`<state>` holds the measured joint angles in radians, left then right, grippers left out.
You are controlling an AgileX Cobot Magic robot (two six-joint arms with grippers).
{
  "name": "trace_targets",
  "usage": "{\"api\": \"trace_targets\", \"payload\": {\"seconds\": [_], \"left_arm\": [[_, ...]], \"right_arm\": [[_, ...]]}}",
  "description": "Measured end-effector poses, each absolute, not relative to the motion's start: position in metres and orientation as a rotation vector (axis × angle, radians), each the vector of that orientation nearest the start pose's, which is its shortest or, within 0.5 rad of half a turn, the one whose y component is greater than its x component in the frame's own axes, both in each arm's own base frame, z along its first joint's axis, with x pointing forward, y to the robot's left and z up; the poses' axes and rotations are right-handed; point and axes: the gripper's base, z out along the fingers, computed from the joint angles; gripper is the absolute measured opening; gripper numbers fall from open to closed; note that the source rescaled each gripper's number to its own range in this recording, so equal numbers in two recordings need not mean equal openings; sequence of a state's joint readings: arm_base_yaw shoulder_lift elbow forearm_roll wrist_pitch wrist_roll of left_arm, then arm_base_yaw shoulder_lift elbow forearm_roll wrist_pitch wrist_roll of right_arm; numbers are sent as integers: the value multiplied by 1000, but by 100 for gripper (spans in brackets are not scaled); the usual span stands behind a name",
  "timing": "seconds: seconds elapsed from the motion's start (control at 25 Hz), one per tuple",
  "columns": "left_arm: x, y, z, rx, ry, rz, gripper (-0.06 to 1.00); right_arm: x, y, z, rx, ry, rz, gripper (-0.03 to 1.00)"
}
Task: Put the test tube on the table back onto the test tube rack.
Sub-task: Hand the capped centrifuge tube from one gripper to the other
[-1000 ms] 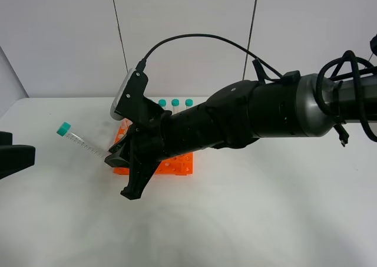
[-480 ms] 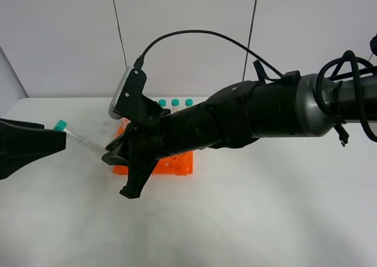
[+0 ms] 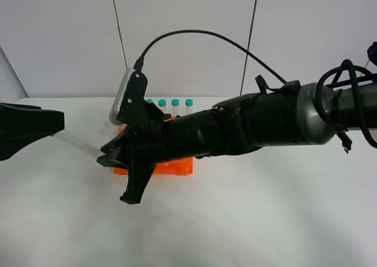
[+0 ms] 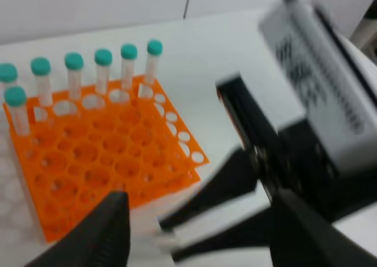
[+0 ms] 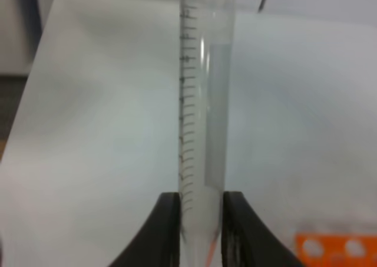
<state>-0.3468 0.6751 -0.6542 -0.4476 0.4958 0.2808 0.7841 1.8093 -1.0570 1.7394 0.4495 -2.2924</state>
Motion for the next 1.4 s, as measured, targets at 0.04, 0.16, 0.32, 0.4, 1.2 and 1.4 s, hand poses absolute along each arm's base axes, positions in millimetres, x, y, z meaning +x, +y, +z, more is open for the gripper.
{"api": "trace_targets", "payload": {"seconds": [0.04,0.16,0.32,0.4,1.2,1.4], "left_arm": [[121,-64,335,360,1948,-506,100],[129,-66,331,340,1973,-510,100],[142,-69,317,281,2031,-520,100],[147,-69,316,263,2022,-515,100],[149,-66,298,189,2008,-502,100],[149,-66,298,171,2004,-517,100]], "right_arm": [[242,297,202,-1526,1538,626,31],[238,296,198,-1541,1538,647,31],[238,296,198,-1545,1531,651,31],[238,296,198,-1550,1525,648,31],[250,299,213,-1497,1509,631,31],[250,299,214,-1493,1506,631,31]]}}
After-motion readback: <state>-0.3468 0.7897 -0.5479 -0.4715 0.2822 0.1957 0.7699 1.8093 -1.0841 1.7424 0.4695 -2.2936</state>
